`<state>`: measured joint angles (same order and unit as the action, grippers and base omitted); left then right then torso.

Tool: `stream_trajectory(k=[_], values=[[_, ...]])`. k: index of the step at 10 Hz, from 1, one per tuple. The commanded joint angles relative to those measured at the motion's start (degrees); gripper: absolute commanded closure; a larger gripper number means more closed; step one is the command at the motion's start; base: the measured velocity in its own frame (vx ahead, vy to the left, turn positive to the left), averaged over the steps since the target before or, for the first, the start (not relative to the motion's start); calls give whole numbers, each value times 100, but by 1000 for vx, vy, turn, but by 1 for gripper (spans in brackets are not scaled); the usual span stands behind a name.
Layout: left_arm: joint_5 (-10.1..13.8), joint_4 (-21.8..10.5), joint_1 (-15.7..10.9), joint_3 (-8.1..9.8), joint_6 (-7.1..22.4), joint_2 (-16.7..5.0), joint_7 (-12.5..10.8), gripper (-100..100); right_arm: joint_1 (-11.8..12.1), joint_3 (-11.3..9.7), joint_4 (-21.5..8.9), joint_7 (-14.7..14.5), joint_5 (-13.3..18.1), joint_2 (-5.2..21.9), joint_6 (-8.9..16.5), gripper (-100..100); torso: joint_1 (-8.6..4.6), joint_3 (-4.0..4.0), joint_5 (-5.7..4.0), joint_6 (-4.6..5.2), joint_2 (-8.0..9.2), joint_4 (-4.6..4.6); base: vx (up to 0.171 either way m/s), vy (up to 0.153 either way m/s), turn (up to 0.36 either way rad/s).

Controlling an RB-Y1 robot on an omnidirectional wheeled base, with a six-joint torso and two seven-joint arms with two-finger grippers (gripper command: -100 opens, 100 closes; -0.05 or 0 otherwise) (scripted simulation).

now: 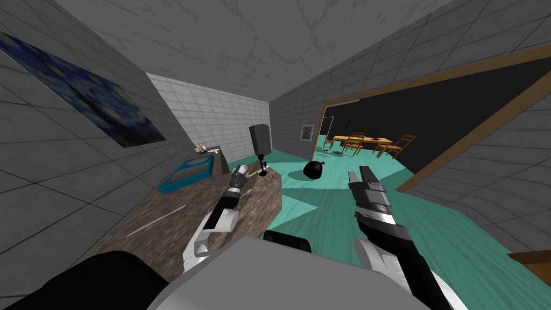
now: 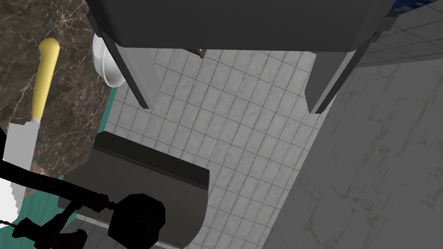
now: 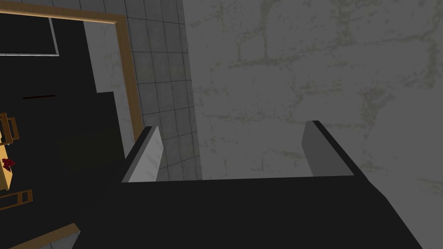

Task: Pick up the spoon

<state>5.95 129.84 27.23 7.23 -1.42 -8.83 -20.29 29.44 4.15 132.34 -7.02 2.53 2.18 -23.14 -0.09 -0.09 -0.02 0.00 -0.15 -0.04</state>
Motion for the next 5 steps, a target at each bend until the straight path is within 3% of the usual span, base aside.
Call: stream_trajectory(k=[1, 2, 4, 5], values=[[23, -12, -13, 19, 176, -13, -29, -100, 0, 0, 0, 0, 0, 0, 0, 0, 0, 0, 0, 0, 0, 0, 18, -16, 2], [163, 23, -57, 123, 413, -54, -196, -100, 0, 0, 0, 0, 0, 0, 0, 0, 3, 3, 1, 0, 6, 1, 32, -26, -14], [163, 23, -57, 123, 589, -54, -196, -100, 0, 0, 0, 0, 0, 0, 0, 0, 1, 1, 0, 0, 2, 1, 26, -18, -2], [309, 58, -100, 230, 814, -93, -368, -100, 0, 0, 0, 0, 0, 0, 0, 0, 5, 4, 1, 0, 8, 2, 32, -20, -15]])
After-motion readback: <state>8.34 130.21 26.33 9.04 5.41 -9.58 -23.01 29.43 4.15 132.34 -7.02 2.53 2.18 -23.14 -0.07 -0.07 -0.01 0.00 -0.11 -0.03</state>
